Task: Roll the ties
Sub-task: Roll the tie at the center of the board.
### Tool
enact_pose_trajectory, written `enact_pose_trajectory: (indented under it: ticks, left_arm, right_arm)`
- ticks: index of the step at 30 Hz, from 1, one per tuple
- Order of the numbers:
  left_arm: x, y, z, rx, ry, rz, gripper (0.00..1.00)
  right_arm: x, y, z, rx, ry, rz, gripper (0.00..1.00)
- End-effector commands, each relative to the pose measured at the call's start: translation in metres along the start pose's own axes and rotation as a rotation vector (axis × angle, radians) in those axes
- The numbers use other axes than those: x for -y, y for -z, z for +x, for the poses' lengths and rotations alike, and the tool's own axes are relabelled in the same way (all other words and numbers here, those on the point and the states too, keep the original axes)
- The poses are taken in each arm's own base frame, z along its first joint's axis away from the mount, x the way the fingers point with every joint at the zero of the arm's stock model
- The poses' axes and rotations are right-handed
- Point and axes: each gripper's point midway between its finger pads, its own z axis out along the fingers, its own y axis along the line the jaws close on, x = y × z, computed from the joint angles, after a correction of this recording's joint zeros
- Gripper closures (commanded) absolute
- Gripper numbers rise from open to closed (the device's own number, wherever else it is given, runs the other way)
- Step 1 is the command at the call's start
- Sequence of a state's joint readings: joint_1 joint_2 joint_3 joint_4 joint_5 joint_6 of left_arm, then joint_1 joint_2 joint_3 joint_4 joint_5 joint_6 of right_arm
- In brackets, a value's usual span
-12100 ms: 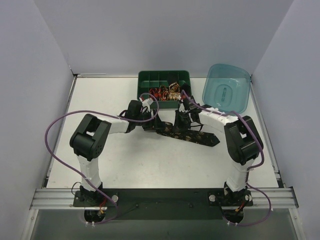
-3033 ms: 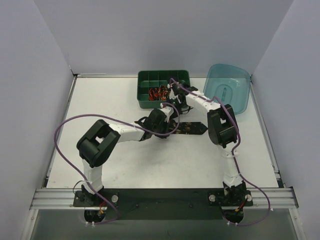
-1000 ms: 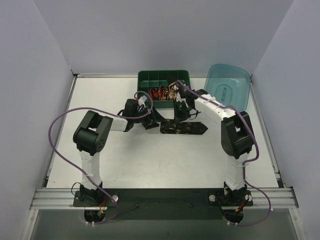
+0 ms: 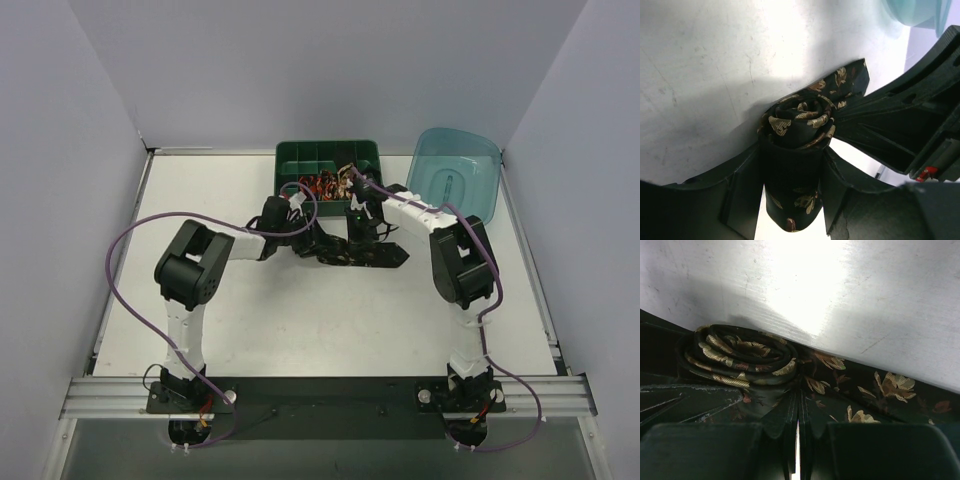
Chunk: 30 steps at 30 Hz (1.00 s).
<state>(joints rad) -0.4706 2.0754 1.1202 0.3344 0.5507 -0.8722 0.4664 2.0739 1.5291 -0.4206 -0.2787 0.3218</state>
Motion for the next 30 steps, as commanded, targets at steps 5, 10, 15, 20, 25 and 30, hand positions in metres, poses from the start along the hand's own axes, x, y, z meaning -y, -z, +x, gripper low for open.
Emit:
enact_pose_trajectory:
  ticks: [5,10,15,20,25,30]
  left_arm:
    - [0.016,0.018,-0.025,0.013,-0.170,-0.141,0.47]
    - [0.011,0.034,-0.025,-0.041,-0.221,-0.260,0.47]
    - [0.004,0.051,-0.024,-0.072,-0.312,-0.406,0.47]
    - [0.006,0.062,-0.031,-0.071,-0.403,-0.522,0.46]
    - [0.008,0.070,-0.028,-0.076,-0.467,-0.620,0.46]
    - [0.010,0.073,-0.033,-0.045,-0.536,-0.726,0.46]
  right_arm:
    - [-0.032,-0.009,0.003,-0.021,0.008,-0.077,1.00]
    - [-0.053,-0.014,0.001,-0.022,0.024,-0.121,1.00]
    - [-0.069,-0.013,-0.002,-0.019,0.019,-0.167,1.00]
    - [-0.069,0.007,-0.007,0.017,0.020,-0.177,1.00]
    - [-0.064,0.033,-0.015,0.064,-0.002,-0.199,1.00]
    - [-0.049,0.044,-0.015,0.081,-0.032,-0.191,1.00]
